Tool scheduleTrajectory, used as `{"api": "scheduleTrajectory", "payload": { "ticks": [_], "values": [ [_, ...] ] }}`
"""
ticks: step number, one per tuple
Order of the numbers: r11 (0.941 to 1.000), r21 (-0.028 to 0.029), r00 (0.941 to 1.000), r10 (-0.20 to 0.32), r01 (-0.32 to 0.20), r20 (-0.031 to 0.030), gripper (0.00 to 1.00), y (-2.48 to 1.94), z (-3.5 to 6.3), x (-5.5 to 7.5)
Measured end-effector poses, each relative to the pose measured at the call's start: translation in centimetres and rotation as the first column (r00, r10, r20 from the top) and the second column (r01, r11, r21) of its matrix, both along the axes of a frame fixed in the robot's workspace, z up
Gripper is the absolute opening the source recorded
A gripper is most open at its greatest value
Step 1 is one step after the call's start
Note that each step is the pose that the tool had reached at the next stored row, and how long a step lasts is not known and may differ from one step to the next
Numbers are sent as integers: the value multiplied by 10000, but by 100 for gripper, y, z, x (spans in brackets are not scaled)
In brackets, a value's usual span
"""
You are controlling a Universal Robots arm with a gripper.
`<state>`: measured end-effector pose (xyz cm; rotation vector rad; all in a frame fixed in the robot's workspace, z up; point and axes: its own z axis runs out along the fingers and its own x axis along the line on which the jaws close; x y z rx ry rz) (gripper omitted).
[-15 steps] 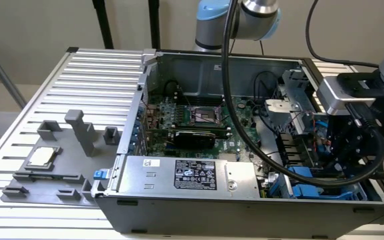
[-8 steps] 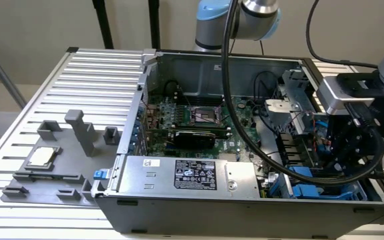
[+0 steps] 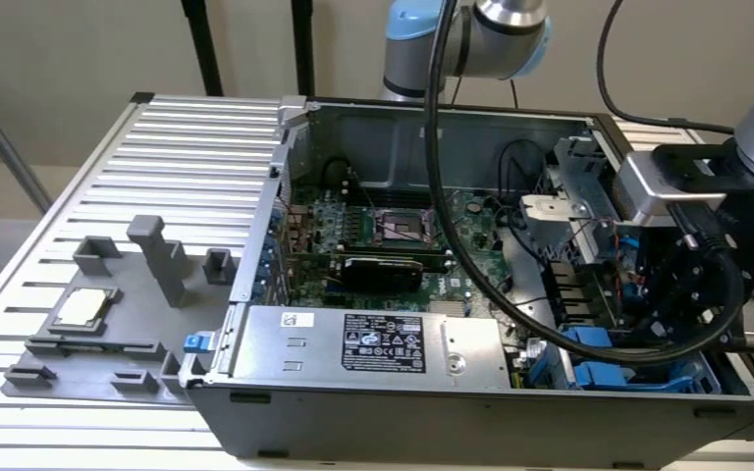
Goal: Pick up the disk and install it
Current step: 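Insert the second disk wire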
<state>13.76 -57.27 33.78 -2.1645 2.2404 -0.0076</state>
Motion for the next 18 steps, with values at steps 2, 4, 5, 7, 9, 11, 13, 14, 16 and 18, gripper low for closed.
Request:
{"api": "scheduleTrajectory", "payload": {
  "ticks": [2,4,5,7,9,11,13,14,16,18],
  "values": [
    [10000,2,10000,-1,1,4,100,0,34,0],
    [10000,2,10000,-1,1,4,100,0,89,0],
    [10000,2,10000,-1,1,4,100,0,127,0],
    [10000,3,10000,-1,1,4,100,1,208,1],
    [10000,2,10000,-4,4,4,100,3,298,3],
    [10000,2,10000,-6,6,4,100,7,384,3],
    [10000,3,10000,-7,7,4,100,11,445,3],
    [10000,1,10000,-7,7,4,100,14,459,3],
    [10000,3,10000,-5,5,4,100,24,460,3],
    [10000,3,10000,-5,5,4,100,44,460,3]
  ]
}}
